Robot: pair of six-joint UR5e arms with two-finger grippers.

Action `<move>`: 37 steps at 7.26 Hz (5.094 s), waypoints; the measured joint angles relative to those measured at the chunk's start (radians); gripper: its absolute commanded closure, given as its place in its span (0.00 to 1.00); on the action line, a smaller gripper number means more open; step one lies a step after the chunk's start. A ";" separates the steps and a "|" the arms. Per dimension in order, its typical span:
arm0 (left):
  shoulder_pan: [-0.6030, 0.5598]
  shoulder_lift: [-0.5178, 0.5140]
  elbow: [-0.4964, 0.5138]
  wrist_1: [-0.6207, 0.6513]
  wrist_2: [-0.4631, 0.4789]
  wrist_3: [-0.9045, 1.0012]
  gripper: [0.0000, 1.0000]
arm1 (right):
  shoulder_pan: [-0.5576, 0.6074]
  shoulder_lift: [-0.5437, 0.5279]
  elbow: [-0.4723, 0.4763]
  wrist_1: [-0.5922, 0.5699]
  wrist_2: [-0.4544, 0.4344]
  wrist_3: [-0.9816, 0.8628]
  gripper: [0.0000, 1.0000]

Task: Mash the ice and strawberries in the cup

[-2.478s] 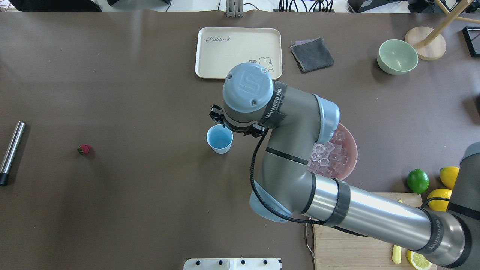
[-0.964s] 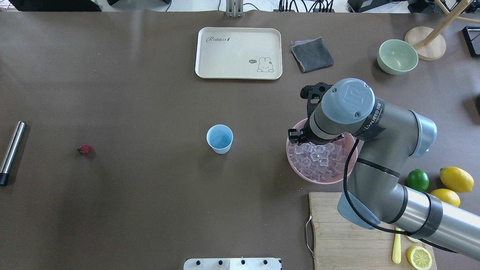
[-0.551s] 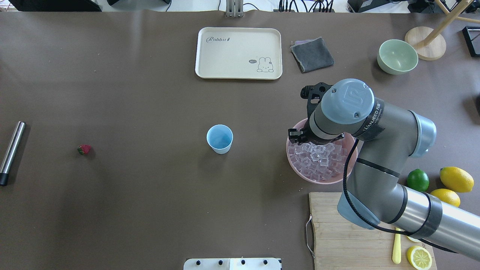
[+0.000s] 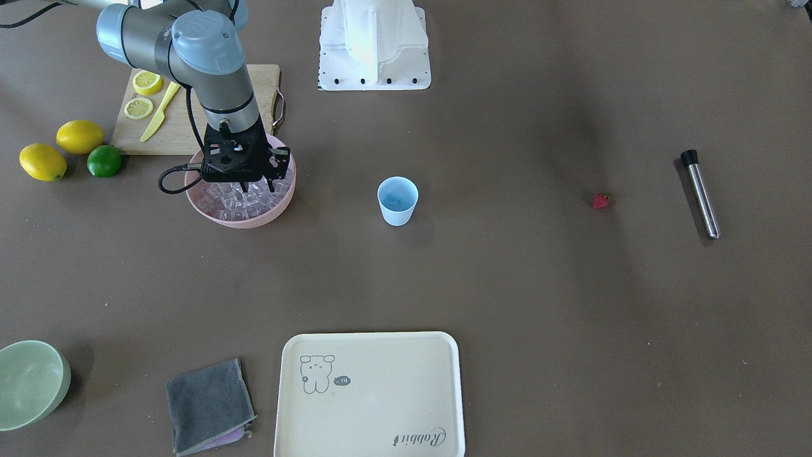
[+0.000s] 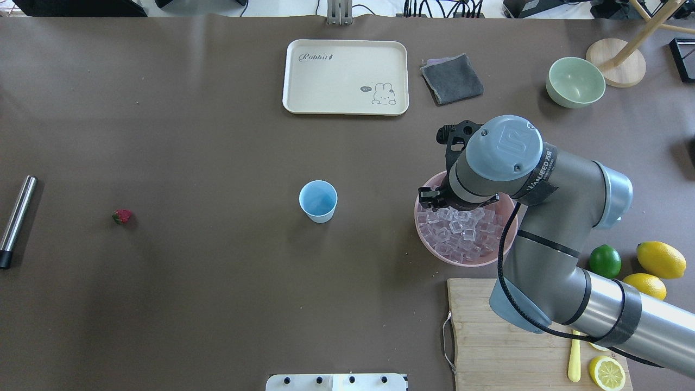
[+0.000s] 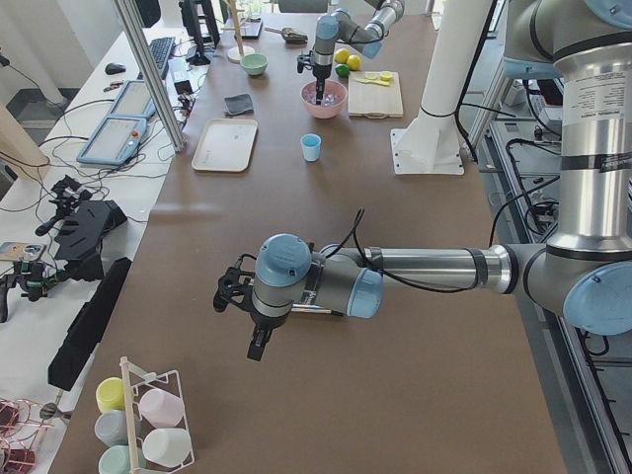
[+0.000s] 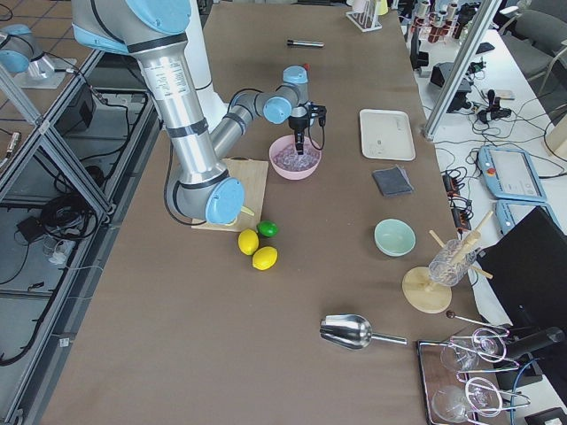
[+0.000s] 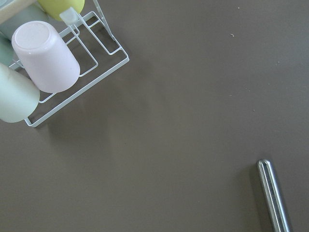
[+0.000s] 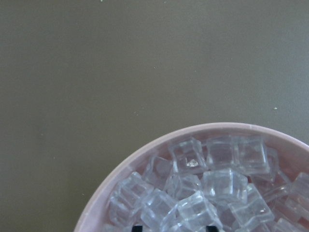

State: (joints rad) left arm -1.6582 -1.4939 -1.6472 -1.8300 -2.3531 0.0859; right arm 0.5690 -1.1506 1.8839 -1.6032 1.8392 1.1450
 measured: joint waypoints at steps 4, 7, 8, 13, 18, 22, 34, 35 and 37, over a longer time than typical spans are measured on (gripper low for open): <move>0.000 0.000 0.002 0.000 0.000 0.000 0.01 | -0.004 0.001 0.000 -0.001 0.000 0.004 0.67; 0.001 -0.002 0.003 0.000 0.000 0.000 0.01 | -0.002 0.005 0.005 -0.001 0.005 0.004 0.68; 0.001 -0.002 0.003 0.000 0.000 0.000 0.01 | 0.007 0.007 0.015 -0.005 0.011 0.003 0.68; 0.000 -0.001 0.003 0.000 0.000 0.000 0.01 | 0.012 0.005 0.029 -0.014 0.042 -0.005 0.47; -0.004 0.007 -0.001 0.000 0.000 0.000 0.01 | 0.009 0.030 0.011 -0.013 -0.036 -0.484 0.34; -0.006 0.010 0.000 -0.001 0.000 0.000 0.01 | -0.024 0.034 0.005 -0.012 -0.088 -0.655 0.34; -0.007 0.013 -0.016 -0.001 0.000 0.000 0.01 | -0.097 -0.027 0.051 -0.011 -0.185 -0.656 0.60; -0.009 0.014 -0.017 -0.001 0.000 0.000 0.01 | -0.097 -0.027 0.051 -0.011 -0.185 -0.656 0.62; -0.011 0.020 -0.020 -0.001 0.000 0.000 0.01 | -0.098 -0.028 0.051 -0.011 -0.186 -0.655 0.70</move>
State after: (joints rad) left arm -1.6697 -1.4737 -1.6668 -1.8312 -2.3531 0.0859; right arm 0.4713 -1.1782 1.9352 -1.6137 1.6533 0.4897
